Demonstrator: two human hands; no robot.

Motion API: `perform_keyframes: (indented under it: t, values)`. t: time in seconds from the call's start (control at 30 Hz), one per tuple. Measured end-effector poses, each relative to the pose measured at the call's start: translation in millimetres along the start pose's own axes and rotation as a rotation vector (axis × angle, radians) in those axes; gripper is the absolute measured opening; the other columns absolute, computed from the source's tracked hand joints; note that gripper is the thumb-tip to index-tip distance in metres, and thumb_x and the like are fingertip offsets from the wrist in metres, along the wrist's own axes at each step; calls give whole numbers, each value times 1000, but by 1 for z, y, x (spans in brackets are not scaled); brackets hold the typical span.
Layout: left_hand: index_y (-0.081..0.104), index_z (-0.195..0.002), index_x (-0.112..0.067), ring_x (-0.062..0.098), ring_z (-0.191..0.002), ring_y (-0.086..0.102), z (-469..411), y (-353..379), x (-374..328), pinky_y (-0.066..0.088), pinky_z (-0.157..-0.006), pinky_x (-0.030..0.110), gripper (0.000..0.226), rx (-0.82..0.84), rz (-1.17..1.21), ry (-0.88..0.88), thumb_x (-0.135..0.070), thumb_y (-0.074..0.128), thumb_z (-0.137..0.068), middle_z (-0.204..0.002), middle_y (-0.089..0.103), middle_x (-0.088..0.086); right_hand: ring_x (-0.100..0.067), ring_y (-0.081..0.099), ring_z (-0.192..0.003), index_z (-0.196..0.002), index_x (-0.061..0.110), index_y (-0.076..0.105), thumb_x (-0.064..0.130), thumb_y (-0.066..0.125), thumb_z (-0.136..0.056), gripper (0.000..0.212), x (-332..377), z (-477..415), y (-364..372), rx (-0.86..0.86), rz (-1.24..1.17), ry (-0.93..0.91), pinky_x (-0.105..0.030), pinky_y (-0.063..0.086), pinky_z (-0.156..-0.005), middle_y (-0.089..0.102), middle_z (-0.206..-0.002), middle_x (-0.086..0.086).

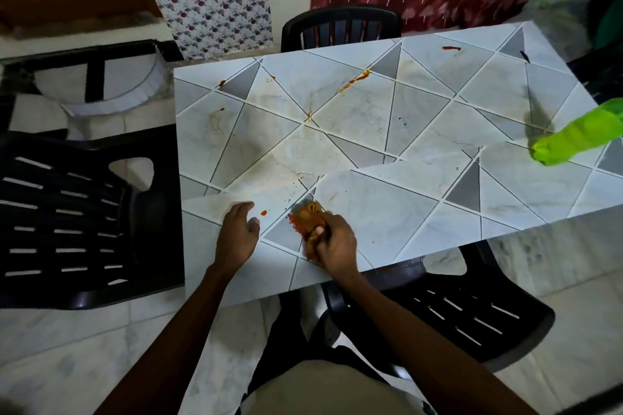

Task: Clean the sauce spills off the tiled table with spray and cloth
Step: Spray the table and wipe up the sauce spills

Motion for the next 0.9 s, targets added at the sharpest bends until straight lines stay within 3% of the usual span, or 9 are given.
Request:
perform_keyframes:
  t: [0.07, 0.17, 0.27, 0.4, 0.53, 0.67, 0.8, 0.9]
  values:
    - [53, -135, -6, 27, -131, 47, -1, 0, -1, 42, -109, 40, 38, -2, -7, -26, -15, 55, -98, -140, 52, 11, -5, 64, -78, -106, 11, 71, 1, 53, -82, 31, 9, 3, 8, 92, -85, -8, -20, 52, -74, 68, -94, -3]
    - [53, -135, -7, 27, -131, 47, -4, 0, -4, 40, -110, 40, 38, -15, -20, -26, -16, 54, -98, -141, 52, 10, -18, 67, -97, -117, 14, 72, 4, 57, -85, 37, 6, -6, -3, 33, -128, 8, -21, 49, -89, 74, -109, -5]
    - [55, -133, -5, 28, -129, 48, -8, -1, -7, 40, -108, 39, 36, -52, -27, 0, -14, 55, -97, -137, 55, 12, -20, 68, -93, -114, 14, 73, -3, 57, -83, 39, -5, -26, -33, -49, -167, 71, -21, 49, -85, 75, -103, -5]
    - [58, -129, -6, 28, -125, 50, -23, 1, -13, 43, -105, 38, 34, -55, -34, 56, -12, 58, -95, -133, 57, 12, -29, 70, -85, -104, 30, 72, 15, 55, -85, 30, -38, -55, -85, -193, -170, 192, -42, 59, -79, 72, -88, 3]
    - [58, -128, -9, 26, -126, 49, -40, 13, -27, 43, -105, 36, 34, -10, -34, 79, -12, 58, -94, -133, 56, 9, -33, 68, -92, -111, 18, 73, 12, 55, -86, 31, -66, -47, -126, -317, -22, 267, -30, 48, -80, 74, -98, -10]
    - [59, -128, -11, 26, -125, 48, -53, 21, -39, 44, -103, 37, 34, -1, -55, 90, -12, 58, -94, -134, 55, 8, -34, 66, -95, -113, 16, 69, 18, 51, -83, 35, -78, -21, -109, -304, 36, 271, -33, 49, -80, 72, -103, -10]
    - [59, -128, -12, 26, -124, 48, -69, 27, -46, 45, -103, 39, 34, 22, -82, 131, -14, 58, -94, -133, 55, 7, -26, 64, -85, -110, 14, 68, 4, 54, -86, 29, -43, -5, -67, -262, -7, 251, -19, 44, -70, 67, -95, -6]
    - [58, -128, -13, 26, -125, 47, -83, 34, -56, 43, -104, 38, 34, 44, -90, 159, -14, 58, -94, -133, 55, 7, -27, 66, -91, -116, 13, 67, 7, 58, -85, 32, -20, -6, -37, -159, -18, 152, -26, 45, -76, 70, -101, -8]
Point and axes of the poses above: each hand's wrist, its own z-axis away from the middle knuckle, its own y-axis out of the palm, x = y × z, the point moved 4 cm from there along -z, towards the middle knuckle
